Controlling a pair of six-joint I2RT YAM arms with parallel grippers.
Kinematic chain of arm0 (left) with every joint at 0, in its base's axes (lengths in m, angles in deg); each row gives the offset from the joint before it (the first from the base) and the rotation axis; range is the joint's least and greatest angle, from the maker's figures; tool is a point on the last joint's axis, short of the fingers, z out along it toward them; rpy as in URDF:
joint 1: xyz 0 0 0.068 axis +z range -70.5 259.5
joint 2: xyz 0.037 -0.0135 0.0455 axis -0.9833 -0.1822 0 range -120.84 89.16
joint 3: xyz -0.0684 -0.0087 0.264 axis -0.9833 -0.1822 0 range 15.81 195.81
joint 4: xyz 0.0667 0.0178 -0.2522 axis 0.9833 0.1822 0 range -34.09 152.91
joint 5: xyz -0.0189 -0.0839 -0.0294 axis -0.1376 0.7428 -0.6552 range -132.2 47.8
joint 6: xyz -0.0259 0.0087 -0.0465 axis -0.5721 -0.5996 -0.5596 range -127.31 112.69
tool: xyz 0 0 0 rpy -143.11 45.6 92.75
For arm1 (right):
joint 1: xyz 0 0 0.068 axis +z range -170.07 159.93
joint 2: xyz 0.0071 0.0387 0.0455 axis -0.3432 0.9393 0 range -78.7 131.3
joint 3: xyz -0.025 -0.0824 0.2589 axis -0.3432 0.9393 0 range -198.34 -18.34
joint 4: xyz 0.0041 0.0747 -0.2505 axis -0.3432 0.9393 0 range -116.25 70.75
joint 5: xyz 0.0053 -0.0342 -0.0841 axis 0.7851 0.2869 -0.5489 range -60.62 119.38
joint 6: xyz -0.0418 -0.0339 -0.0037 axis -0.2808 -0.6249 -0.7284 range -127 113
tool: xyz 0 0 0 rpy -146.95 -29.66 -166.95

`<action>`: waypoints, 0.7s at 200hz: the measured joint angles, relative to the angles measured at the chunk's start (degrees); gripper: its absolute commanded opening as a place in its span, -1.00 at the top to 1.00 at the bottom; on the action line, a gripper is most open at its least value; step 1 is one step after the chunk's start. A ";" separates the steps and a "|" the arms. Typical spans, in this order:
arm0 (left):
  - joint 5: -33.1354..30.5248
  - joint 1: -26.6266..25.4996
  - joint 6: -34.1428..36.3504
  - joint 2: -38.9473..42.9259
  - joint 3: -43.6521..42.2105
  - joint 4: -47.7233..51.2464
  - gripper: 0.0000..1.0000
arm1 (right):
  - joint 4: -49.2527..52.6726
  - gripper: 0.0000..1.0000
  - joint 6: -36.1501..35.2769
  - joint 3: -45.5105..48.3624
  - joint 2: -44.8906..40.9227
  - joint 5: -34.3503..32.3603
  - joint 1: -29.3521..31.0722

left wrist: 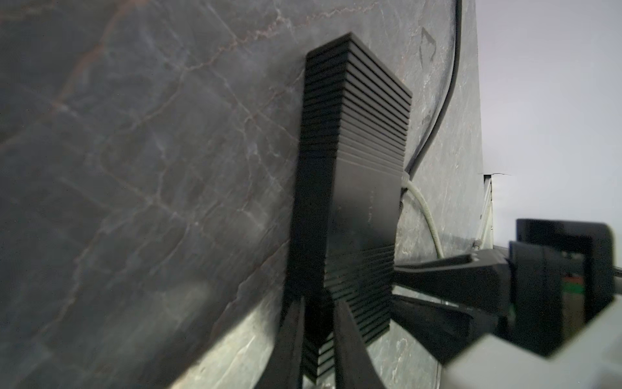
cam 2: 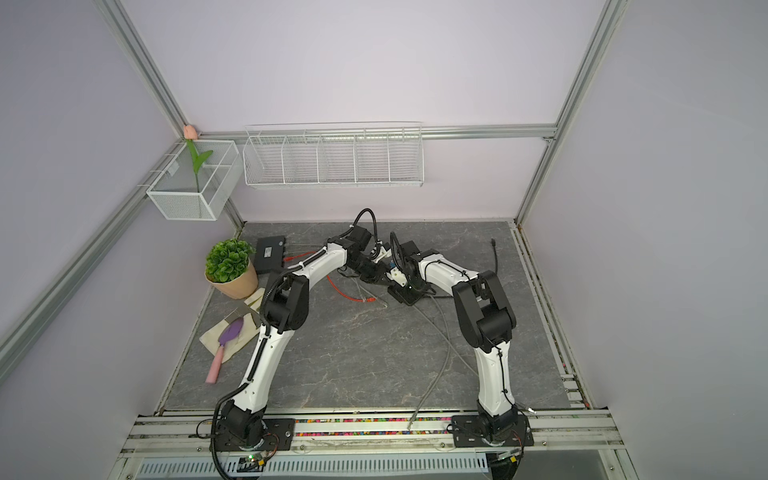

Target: Insert the plug into the switch port

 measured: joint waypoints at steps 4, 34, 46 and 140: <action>-0.09 0.00 -0.09 0.00 0.11 0.09 0.67 | -0.42 0.42 0.02 0.26 -0.09 0.00 -0.09; -1.11 0.02 -0.52 0.00 0.63 0.79 0.68 | -4.02 0.18 -0.79 2.82 -1.46 0.20 -0.55; -1.33 0.02 -0.96 0.00 0.68 0.85 0.68 | -4.87 0.01 -0.90 3.39 -1.97 0.11 -0.63; -1.57 0.31 -3.54 0.44 0.11 0.87 0.69 | -10.93 -0.16 -1.05 6.43 -12.74 1.18 -0.42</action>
